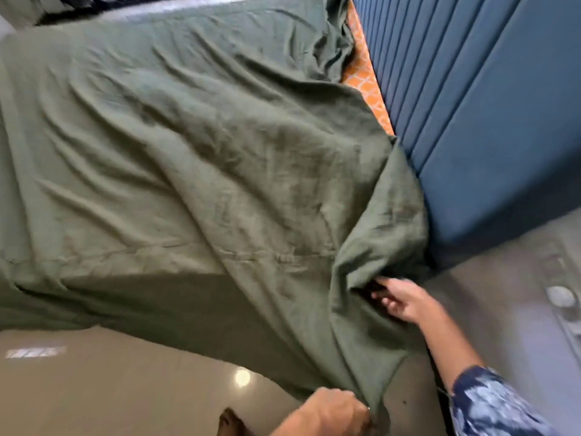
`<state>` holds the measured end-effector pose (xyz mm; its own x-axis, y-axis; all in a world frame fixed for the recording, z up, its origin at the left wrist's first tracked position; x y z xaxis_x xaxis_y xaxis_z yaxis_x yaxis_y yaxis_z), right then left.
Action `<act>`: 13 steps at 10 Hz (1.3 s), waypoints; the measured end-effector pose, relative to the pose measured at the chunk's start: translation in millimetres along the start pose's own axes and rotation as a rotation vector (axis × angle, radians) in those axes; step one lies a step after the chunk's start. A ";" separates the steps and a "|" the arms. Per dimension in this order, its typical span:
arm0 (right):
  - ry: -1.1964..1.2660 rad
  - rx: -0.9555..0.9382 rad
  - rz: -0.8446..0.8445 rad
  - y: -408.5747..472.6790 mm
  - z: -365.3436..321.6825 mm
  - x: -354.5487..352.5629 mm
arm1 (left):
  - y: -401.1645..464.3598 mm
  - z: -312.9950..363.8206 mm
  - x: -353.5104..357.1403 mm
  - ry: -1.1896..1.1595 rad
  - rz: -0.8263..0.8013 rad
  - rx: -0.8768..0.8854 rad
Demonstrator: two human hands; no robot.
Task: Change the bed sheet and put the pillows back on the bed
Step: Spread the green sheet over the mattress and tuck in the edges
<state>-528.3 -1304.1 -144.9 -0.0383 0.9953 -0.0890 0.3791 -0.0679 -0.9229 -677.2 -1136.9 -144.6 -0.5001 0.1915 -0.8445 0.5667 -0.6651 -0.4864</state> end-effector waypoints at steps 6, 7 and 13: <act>0.215 -0.413 0.870 -18.4 -11.3 -86.8 | 11.7 4.0 -96.7 -0.322 -0.446 -0.054; 0.395 -0.464 1.066 -61.0 14.4 -135.8 | 32.0 -29.7 -130.0 -0.392 -0.282 -0.218; -0.374 -0.209 0.836 -51.0 -24.3 -49.9 | 45.6 -133.6 -135.7 -0.558 -0.196 -0.337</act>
<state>-523.3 -1348.6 -84.3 0.0406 0.5403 -0.8405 0.5748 -0.7007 -0.4226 -496.1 -1096.9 -82.1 -0.8260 -0.1758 -0.5355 0.5589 -0.3779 -0.7381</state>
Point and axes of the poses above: each hand's wrist, its own y-axis towards the middle knuckle, its own x-axis out of the palm, z = x × y, the point moved 4 cm from there along y, towards the middle knuckle, and after that the axes turned 9 degrees about -y, right-handed, at the moved point
